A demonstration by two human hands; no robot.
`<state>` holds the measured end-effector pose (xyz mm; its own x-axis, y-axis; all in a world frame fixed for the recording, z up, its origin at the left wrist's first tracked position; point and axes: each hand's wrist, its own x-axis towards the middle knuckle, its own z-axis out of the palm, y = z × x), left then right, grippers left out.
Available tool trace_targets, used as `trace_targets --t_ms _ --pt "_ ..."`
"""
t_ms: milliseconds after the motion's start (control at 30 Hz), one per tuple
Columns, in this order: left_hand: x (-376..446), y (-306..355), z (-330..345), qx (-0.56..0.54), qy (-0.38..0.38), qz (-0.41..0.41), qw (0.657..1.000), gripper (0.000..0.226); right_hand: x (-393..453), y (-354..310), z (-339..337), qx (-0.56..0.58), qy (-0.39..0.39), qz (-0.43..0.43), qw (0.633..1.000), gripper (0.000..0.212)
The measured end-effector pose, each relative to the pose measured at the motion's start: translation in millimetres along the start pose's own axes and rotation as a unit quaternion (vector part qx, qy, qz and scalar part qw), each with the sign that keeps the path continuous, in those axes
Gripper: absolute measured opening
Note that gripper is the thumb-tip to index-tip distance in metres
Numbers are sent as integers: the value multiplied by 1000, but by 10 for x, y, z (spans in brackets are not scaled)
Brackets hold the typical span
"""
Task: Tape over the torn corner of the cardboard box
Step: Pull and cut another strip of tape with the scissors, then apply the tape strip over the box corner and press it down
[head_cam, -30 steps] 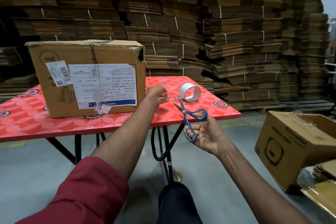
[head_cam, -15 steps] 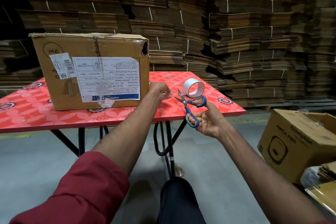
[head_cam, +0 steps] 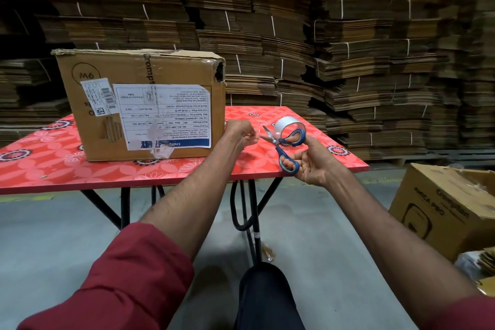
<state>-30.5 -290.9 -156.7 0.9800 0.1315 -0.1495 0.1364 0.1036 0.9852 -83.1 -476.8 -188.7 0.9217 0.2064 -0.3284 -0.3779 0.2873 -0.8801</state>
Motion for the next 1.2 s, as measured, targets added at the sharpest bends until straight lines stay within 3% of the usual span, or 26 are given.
trace_targets --t_ms 167,333,600,733,833,933,967,1067,1200 --pt "-19 1 -7 2 3 3 1000 17 16 -20 24 -23 -3 -1 1000 59" --pt "-83 22 -6 10 3 5 1000 27 7 -5 22 -4 0 -13 1000 33" --pt "-130 65 -9 36 7 15 999 27 -25 -4 52 -42 17 -15 999 63" --pt "-178 117 -18 35 7 26 999 23 -41 -22 72 -51 21 -7 998 27" --pt "-233 165 -22 24 -11 43 999 20 -19 -55 93 -138 31 -20 990 15" --pt "-273 211 -34 4 -39 64 997 18 8 -160 163 -321 58 -45 944 14" --pt "-297 225 -45 1 -47 72 996 17 17 -201 193 -400 80 -54 912 22" --pt "-377 250 -93 -13 -77 97 992 14 16 -275 329 -620 139 -76 769 32" --pt "-481 280 -197 -44 -96 119 987 17 -3 -267 533 -712 153 -87 680 35"
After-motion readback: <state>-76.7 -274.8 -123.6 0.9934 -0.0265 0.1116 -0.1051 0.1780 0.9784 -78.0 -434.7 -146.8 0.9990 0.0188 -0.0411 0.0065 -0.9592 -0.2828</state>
